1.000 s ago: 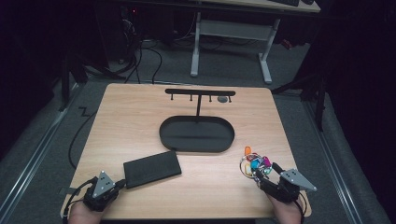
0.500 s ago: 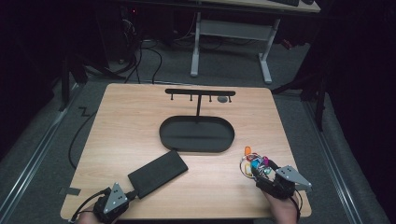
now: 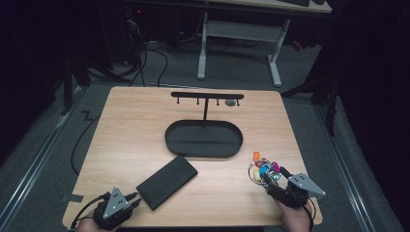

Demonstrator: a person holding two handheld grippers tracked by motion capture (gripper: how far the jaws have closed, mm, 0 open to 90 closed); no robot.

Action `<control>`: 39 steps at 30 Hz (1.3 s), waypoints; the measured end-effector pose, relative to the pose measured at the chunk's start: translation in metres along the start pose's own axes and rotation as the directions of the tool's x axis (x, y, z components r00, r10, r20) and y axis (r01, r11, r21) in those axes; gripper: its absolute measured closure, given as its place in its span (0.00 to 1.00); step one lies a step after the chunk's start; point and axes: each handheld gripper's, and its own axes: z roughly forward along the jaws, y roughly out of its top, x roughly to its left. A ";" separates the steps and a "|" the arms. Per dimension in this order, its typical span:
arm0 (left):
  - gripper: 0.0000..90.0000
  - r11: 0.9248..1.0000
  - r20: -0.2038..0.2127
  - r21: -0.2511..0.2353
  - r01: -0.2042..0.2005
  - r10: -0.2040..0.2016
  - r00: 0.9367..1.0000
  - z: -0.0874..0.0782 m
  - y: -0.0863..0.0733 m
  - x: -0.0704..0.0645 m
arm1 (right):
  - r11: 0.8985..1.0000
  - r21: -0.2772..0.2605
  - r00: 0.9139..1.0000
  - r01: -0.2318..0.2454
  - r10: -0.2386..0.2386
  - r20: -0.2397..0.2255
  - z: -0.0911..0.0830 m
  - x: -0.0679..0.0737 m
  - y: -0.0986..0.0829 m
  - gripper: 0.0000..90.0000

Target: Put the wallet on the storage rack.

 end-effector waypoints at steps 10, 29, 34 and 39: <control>0.53 0.995 0.035 -0.014 0.103 -0.102 0.994 0.010 0.016 0.015 | 0.999 -0.017 0.999 -0.041 0.041 0.027 -0.012 -0.007 -0.006 0.37; 0.49 0.987 0.085 -0.002 -0.160 0.160 0.983 0.040 0.037 -0.038 | 0.999 0.007 0.999 -0.038 0.038 0.021 -0.008 -0.005 -0.009 0.36; 0.48 0.979 0.085 0.037 -0.200 0.196 0.977 0.044 0.033 -0.042 | 0.999 0.009 0.999 -0.037 0.037 0.020 -0.007 -0.003 -0.009 0.36; 0.49 0.971 0.063 0.039 -0.234 0.231 0.971 0.044 0.032 -0.046 | 0.999 0.011 0.999 -0.045 0.044 0.019 -0.004 -0.004 -0.009 0.36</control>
